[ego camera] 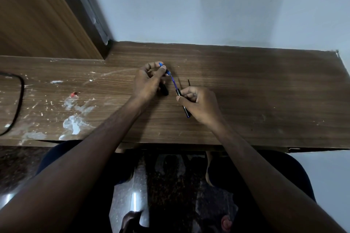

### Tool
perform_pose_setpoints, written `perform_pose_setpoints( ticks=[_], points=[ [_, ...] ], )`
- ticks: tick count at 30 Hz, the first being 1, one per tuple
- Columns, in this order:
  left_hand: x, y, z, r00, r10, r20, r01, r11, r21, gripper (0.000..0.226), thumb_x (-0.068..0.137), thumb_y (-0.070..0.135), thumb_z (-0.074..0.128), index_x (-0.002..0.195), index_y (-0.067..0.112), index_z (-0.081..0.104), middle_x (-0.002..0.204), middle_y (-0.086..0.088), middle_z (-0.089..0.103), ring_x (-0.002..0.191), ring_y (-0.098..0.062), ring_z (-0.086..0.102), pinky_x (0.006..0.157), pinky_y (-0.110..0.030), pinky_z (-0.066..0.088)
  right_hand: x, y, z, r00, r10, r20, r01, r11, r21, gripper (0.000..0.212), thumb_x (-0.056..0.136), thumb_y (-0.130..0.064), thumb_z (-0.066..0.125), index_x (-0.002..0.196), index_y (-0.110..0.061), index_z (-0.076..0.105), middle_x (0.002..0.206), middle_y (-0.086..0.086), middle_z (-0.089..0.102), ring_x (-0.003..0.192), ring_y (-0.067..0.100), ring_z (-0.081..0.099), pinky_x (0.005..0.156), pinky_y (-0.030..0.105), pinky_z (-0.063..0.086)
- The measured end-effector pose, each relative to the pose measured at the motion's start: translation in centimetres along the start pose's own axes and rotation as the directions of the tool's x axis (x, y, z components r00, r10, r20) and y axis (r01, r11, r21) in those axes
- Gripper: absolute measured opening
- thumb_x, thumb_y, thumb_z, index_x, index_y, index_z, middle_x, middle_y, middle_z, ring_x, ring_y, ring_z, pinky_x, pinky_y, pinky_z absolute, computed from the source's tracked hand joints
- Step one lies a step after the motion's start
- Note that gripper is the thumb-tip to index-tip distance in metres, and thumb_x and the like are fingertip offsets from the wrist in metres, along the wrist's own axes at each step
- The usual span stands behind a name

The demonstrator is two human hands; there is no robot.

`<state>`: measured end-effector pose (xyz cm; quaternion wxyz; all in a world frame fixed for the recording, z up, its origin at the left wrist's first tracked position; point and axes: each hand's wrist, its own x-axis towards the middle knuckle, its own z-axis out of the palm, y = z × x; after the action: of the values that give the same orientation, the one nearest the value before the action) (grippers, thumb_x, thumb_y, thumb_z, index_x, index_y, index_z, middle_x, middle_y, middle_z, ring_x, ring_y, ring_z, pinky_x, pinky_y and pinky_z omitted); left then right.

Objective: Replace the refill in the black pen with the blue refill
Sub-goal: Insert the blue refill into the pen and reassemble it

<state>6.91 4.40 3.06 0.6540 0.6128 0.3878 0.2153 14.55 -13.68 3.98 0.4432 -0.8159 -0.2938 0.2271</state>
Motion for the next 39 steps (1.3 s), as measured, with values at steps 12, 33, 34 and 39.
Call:
perform_pose_setpoints(
  ticks=[12, 33, 34, 39],
  points=[
    [-0.6, 0.1, 0.1, 0.985, 0.119, 0.126, -0.139, 0.978, 0.158, 0.008, 0.101, 0.029, 0.073, 0.107, 0.029, 0.068, 0.086, -0.014, 0.072, 0.074, -0.027, 0.066, 0.068, -0.034, 0.049, -0.1, -0.1, 0.0, 1.000, -0.025, -0.016, 0.024, 0.998, -0.053, 0.016, 0.094, -0.020, 0.082, 0.108, -0.011, 0.083, 0.084, -0.005, 0.077, 0.073, 0.003, 0.072, 0.067, 0.009, 0.055],
    [-1.4, -0.2, 0.6, 0.950, 0.073, 0.304, -0.083, 0.996, 0.020, 0.005, 0.100, 0.013, 0.075, 0.102, 0.017, 0.078, 0.106, -0.023, 0.079, 0.060, 0.003, 0.061, 0.059, -0.009, 0.047, 0.4, 0.6, 0.5, 0.991, 0.108, -0.084, -0.097, 0.987, 0.125, 0.024, 0.105, -0.025, 0.065, 0.126, -0.025, 0.077, 0.090, -0.003, 0.081, 0.077, 0.007, 0.073, 0.070, 0.037, 0.061],
    [-1.3, -0.4, 0.6, 0.949, 0.075, 0.306, -0.084, 0.996, 0.016, 0.006, 0.100, 0.014, 0.074, 0.104, 0.017, 0.078, 0.105, -0.021, 0.080, 0.061, 0.003, 0.061, 0.059, -0.009, 0.047, 0.4, 0.6, 0.6, 0.990, 0.117, -0.083, -0.105, 0.985, 0.139, 0.023, 0.103, -0.028, 0.069, 0.124, -0.028, 0.076, 0.090, -0.005, 0.081, 0.076, 0.006, 0.074, 0.069, 0.032, 0.060],
    [-0.7, -1.2, 0.3, 0.940, 0.094, 0.329, -0.096, 0.995, -0.010, 0.008, 0.101, 0.015, 0.074, 0.107, 0.020, 0.078, 0.093, 0.004, 0.084, 0.062, 0.004, 0.062, 0.060, -0.007, 0.047, 0.8, 0.6, 0.8, 0.983, 0.134, -0.128, -0.115, 0.983, 0.140, 0.015, 0.094, -0.025, 0.082, 0.105, -0.021, 0.072, 0.089, -0.002, 0.081, 0.076, 0.015, 0.076, 0.071, 0.029, 0.059]
  ],
)
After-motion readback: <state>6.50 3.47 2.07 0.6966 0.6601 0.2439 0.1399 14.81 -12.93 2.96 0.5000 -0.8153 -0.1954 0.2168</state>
